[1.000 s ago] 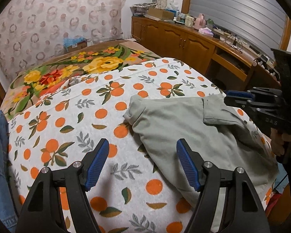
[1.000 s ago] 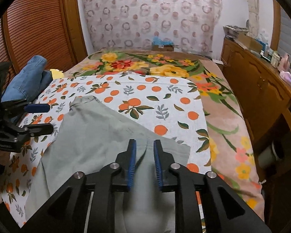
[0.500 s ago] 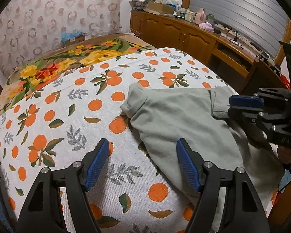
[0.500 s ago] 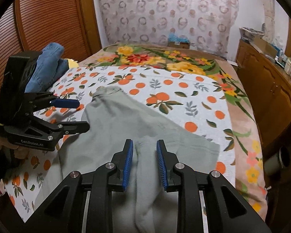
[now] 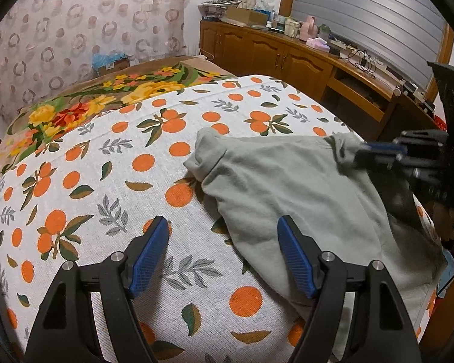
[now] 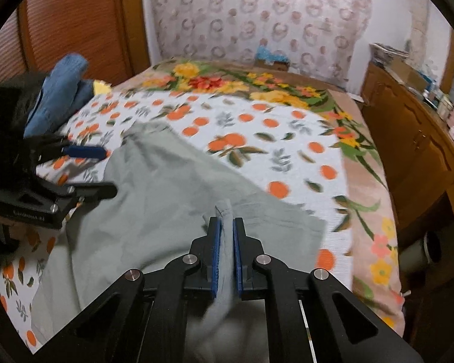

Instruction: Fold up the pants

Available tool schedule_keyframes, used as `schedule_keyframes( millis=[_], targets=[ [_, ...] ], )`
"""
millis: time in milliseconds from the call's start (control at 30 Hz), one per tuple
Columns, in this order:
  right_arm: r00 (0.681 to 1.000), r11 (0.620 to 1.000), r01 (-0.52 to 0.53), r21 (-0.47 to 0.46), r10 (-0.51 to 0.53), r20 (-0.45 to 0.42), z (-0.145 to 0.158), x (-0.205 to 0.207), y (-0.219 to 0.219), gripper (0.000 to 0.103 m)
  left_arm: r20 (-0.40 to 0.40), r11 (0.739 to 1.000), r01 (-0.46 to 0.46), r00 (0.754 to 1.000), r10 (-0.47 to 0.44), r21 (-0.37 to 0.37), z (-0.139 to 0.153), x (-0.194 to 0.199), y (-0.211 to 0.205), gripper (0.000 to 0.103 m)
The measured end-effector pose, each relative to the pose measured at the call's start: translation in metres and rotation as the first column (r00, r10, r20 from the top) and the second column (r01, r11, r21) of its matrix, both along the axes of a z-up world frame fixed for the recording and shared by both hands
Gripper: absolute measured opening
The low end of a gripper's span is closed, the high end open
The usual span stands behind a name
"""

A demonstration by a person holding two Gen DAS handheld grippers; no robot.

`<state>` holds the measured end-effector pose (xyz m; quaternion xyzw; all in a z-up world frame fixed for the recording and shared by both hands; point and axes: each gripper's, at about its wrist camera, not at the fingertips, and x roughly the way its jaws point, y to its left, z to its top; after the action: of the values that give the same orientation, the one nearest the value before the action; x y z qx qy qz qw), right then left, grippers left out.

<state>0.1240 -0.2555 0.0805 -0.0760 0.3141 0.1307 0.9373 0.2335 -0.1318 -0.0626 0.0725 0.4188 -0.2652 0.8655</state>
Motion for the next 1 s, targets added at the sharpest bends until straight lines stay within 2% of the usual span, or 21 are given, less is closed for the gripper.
schedule_keyframes(
  millis=[267,467,733,767,833,900,1000],
  targets=[
    [0.992,0.992,0.118,0.033,-0.119,0.028,0.002,-0.006,-0.041,0.007,0.001,1.0,0.0,1.0,0.0,0.0,0.0,0.0,0.0,0.076],
    [0.983,0.983,0.179,0.036,-0.181,0.03,-0.004,0.003,-0.054,0.007,0.001,1.0,0.0,1.0,0.0,0.0,0.0,0.0,0.0,0.076],
    [0.98,0.976,0.194,0.1,-0.198,0.027,-0.005,0.003,-0.062,0.008,0.003,1.0,-0.003,1.0,0.003,0.001,-0.001,0.0,0.0,0.076],
    [0.979,0.975,0.196,0.102,-0.2,0.031,-0.005,0.002,-0.062,0.01,0.003,1.0,-0.004,1.0,0.004,0.004,0.0,0.0,0.0,0.076],
    [0.981,0.976,0.186,0.113,-0.19,0.027,-0.005,0.002,-0.062,0.026,0.004,1.0,-0.007,1.0,0.007,0.013,0.002,0.0,0.0,0.076],
    [0.985,0.977,0.171,0.125,-0.174,0.018,-0.007,0.004,-0.062,0.032,0.004,1.0,-0.012,1.0,0.011,0.019,0.004,0.001,-0.001,0.076],
    [0.987,0.98,0.159,0.12,-0.16,0.001,-0.011,0.009,-0.062,0.034,0.01,0.999,-0.022,1.0,0.021,0.027,0.009,0.002,-0.001,0.076]
  ],
)
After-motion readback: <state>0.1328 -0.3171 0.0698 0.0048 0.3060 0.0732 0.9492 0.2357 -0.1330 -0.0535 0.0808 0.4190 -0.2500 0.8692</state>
